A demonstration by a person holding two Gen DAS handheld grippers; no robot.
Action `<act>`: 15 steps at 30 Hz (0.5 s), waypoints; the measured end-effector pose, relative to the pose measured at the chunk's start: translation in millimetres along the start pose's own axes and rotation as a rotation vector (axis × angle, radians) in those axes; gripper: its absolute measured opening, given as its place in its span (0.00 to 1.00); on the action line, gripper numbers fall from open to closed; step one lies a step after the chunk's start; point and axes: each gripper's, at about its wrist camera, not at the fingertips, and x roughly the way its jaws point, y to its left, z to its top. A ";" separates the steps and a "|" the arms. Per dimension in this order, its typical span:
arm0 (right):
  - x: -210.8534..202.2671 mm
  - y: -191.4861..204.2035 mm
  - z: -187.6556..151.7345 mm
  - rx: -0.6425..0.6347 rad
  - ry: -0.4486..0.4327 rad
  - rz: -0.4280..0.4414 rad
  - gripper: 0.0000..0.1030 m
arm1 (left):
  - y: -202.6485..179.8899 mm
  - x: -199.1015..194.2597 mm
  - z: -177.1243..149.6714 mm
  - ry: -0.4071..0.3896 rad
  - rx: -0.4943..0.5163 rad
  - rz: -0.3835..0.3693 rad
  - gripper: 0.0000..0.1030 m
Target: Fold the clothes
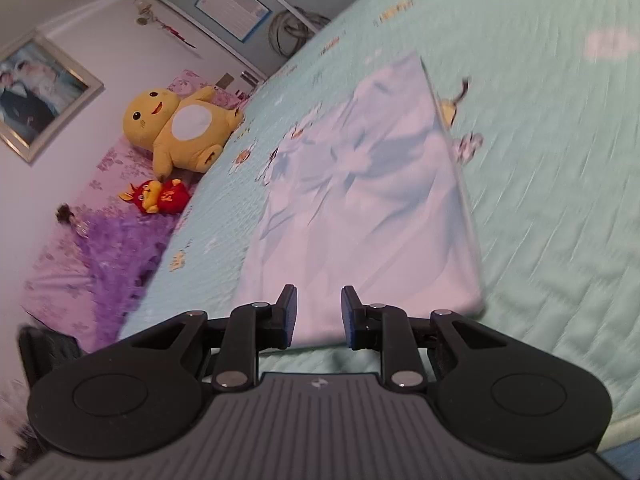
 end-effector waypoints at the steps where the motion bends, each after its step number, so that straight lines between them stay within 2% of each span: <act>1: -1.5 0.9 1.3 -0.022 -0.011 -0.016 0.24 | 3.4 -1.0 3.5 -0.019 -0.019 -0.017 0.74; 5: -4.5 -3.3 9.4 -0.053 -0.053 -0.042 0.25 | 15.4 -0.9 18.1 -0.064 -0.089 -0.069 0.74; 9: -1.6 -31.4 28.4 0.047 -0.096 -0.042 0.31 | 8.9 7.7 40.1 -0.043 -0.082 -0.073 0.74; 12: 3.6 -57.2 46.2 0.103 -0.144 -0.085 0.32 | -12.5 24.1 64.7 -0.001 -0.031 -0.054 0.74; 15: 19.0 -80.6 61.9 0.176 -0.146 -0.079 0.36 | -45.2 52.1 91.9 0.034 0.064 -0.032 0.75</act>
